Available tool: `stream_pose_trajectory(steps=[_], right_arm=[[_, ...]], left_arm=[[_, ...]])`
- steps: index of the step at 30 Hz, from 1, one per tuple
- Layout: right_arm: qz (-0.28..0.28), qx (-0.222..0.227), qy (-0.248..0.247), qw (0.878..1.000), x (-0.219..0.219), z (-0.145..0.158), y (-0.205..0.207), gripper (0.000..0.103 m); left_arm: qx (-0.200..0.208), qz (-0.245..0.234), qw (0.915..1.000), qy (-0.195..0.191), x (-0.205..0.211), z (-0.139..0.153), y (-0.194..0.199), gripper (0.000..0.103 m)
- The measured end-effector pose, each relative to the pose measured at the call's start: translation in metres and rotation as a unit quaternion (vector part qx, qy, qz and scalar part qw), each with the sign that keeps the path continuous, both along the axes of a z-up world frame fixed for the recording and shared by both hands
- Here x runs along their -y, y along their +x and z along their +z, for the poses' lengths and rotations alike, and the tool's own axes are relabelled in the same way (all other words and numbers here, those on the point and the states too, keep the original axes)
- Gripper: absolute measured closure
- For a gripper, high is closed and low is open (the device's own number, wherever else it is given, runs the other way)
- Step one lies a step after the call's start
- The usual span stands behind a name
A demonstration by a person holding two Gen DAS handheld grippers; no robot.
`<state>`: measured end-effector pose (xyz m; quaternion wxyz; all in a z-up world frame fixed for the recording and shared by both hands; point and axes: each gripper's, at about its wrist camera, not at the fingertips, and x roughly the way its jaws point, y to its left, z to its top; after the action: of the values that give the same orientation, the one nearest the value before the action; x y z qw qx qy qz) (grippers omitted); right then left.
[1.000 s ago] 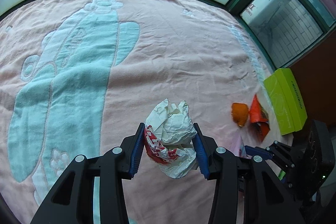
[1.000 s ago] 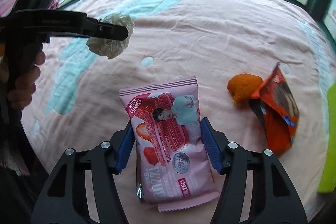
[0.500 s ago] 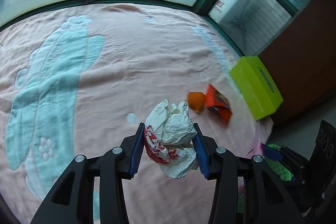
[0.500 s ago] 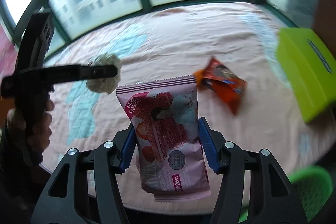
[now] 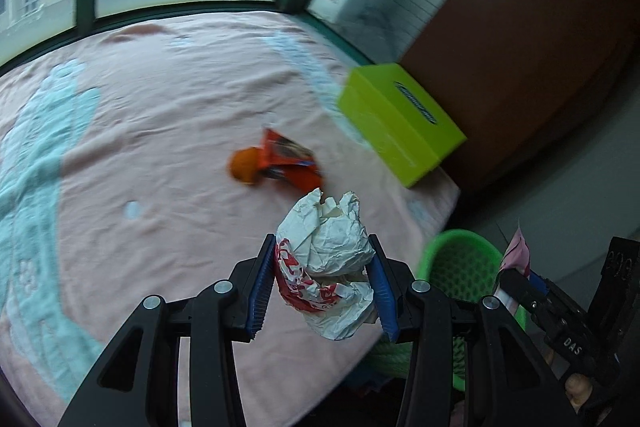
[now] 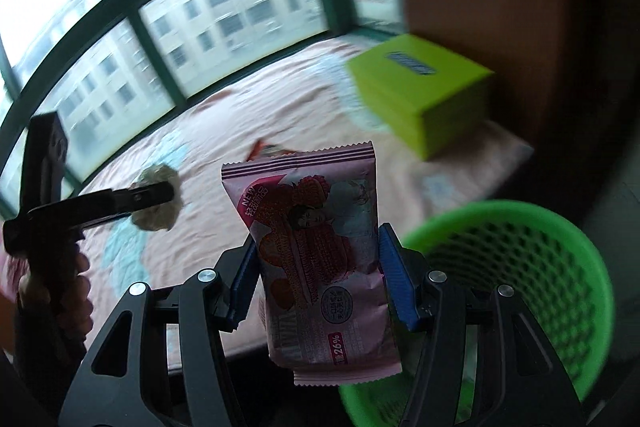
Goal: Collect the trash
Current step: 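Carry the paper and pink wrapper over the green basket and release the wrapper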
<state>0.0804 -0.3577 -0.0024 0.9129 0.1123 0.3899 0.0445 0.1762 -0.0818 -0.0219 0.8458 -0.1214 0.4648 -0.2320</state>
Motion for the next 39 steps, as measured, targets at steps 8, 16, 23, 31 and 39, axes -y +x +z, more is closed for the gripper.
stream_pose_trajectory(steps=[8, 16, 23, 31, 39], right_arm=[[-0.077, 0.0, -0.04, 0.996, 0.044, -0.008, -0.037, 0.043], [-0.125, -0.012, -0.04, 0.991, 0.071, -0.024, -0.06, 0.043], [-0.152, -0.019, -0.036, 0.988, 0.088, -0.031, -0.076, 0.035], [-0.171, -0.017, -0.038, 0.984, 0.1, -0.03, -0.093, 0.027], [-0.181, -0.016, -0.029, 0.983, 0.11, -0.031, -0.103, 0.022]], left_arm=[[0.0, -0.055, 0.9985, -0.005, 0.055, 0.003, -0.017, 0.06], [-0.007, -0.097, 0.9953, 0.006, 0.099, 0.0, -0.031, 0.06], [-0.013, -0.126, 0.9919, 0.014, 0.129, -0.006, -0.042, 0.06], [-0.016, -0.157, 0.9873, 0.021, 0.159, -0.009, -0.053, 0.06], [-0.021, -0.172, 0.9845, 0.027, 0.175, -0.013, -0.06, 0.06]])
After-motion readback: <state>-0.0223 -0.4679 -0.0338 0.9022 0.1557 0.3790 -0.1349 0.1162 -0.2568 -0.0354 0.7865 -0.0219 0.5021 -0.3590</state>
